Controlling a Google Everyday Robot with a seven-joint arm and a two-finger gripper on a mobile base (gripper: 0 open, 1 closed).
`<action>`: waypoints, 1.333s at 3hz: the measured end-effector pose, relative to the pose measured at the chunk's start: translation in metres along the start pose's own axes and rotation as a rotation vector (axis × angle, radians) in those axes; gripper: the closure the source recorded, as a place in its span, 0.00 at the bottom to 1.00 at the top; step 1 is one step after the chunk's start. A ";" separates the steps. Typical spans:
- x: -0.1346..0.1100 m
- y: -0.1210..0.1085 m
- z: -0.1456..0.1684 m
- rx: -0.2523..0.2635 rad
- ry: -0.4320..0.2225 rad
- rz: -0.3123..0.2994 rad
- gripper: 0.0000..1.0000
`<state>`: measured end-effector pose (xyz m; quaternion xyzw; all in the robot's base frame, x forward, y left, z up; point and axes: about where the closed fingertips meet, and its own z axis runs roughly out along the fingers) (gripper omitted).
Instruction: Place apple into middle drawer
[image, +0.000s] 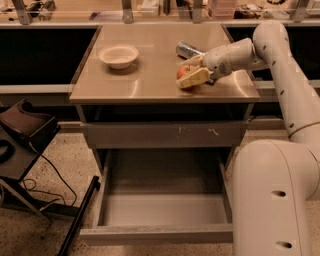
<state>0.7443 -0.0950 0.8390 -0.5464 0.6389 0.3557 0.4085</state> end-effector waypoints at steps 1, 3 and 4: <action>0.000 0.000 0.000 0.000 0.000 0.000 0.66; 0.001 0.003 0.000 -0.007 0.003 0.002 1.00; 0.008 0.013 -0.006 0.004 0.018 0.004 1.00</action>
Offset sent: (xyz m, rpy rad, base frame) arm -0.0226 -0.0055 -0.0154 -0.0111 0.0094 0.0097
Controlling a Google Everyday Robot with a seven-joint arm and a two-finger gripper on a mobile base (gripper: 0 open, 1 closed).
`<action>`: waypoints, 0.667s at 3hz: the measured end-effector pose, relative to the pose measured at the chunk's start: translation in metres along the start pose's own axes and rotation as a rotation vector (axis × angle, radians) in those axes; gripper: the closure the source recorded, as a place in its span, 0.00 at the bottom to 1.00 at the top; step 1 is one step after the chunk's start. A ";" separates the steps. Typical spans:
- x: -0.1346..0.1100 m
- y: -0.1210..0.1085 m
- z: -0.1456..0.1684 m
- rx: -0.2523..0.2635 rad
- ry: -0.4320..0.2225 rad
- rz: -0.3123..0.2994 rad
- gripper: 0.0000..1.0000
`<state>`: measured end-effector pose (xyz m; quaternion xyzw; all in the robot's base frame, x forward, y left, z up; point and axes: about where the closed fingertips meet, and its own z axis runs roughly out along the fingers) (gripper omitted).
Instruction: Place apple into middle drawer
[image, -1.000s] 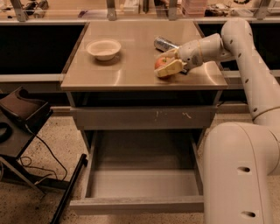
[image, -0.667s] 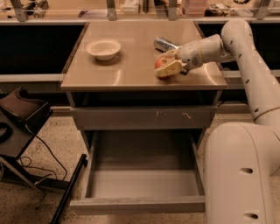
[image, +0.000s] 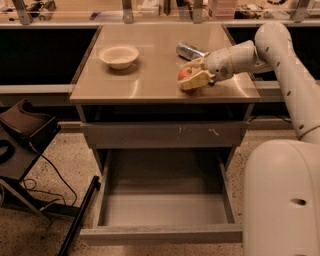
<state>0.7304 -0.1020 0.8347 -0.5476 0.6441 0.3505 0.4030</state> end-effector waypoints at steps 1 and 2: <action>-0.002 0.000 -0.002 0.002 0.001 -0.001 1.00; -0.014 0.006 -0.051 0.131 0.015 -0.109 1.00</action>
Offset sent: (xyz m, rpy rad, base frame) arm -0.4050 -0.0774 -0.0376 -0.3070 -0.2363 -0.4237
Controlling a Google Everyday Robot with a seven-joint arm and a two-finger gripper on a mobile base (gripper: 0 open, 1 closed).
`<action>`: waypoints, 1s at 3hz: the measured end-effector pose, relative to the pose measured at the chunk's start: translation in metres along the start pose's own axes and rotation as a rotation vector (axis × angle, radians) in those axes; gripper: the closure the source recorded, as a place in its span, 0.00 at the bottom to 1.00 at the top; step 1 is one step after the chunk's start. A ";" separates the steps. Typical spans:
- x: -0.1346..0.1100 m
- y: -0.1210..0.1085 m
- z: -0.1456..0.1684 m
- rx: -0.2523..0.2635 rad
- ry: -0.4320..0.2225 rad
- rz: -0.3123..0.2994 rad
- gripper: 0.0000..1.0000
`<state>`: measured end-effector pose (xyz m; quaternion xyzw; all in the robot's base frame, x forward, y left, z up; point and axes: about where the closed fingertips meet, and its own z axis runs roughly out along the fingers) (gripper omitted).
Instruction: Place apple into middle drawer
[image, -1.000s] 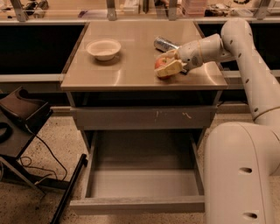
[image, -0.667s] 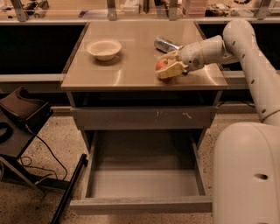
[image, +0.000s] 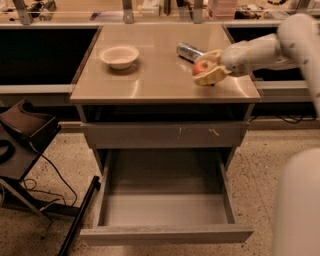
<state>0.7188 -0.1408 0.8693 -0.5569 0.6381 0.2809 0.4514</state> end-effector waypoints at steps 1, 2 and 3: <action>-0.034 0.016 -0.078 0.214 0.066 -0.238 1.00; -0.113 0.059 -0.127 0.375 0.050 -0.417 1.00; -0.218 0.141 -0.140 0.465 -0.042 -0.513 1.00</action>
Offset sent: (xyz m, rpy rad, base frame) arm -0.5065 -0.0785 -0.0223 -0.2067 -0.2529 -0.6225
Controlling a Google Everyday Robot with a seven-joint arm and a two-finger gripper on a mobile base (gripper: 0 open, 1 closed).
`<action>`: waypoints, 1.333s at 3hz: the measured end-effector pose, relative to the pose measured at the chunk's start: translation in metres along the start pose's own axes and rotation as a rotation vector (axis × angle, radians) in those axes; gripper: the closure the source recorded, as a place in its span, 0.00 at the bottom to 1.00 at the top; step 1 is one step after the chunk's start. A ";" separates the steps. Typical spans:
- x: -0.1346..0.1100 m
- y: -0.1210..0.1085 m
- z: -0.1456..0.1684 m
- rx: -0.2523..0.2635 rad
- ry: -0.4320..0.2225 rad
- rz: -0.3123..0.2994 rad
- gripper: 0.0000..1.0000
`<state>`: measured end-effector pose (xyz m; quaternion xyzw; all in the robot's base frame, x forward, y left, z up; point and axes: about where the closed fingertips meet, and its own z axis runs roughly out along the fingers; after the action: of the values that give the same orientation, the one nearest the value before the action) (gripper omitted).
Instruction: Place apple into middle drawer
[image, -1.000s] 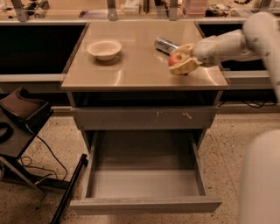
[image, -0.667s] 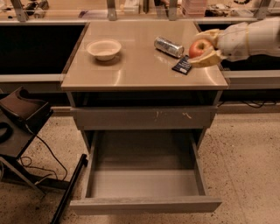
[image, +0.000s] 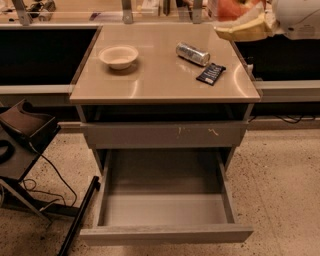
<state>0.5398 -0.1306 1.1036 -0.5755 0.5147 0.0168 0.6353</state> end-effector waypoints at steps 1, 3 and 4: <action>-0.043 0.024 -0.012 -0.008 -0.007 0.022 1.00; 0.022 0.055 0.023 -0.050 -0.013 0.140 1.00; 0.105 0.113 0.052 -0.066 0.019 0.318 1.00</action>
Offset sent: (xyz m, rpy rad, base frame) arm -0.0135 0.0282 -0.0167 0.0069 0.1039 0.0328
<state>0.5530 -0.1135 0.9418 -0.5074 0.6046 0.1287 0.6004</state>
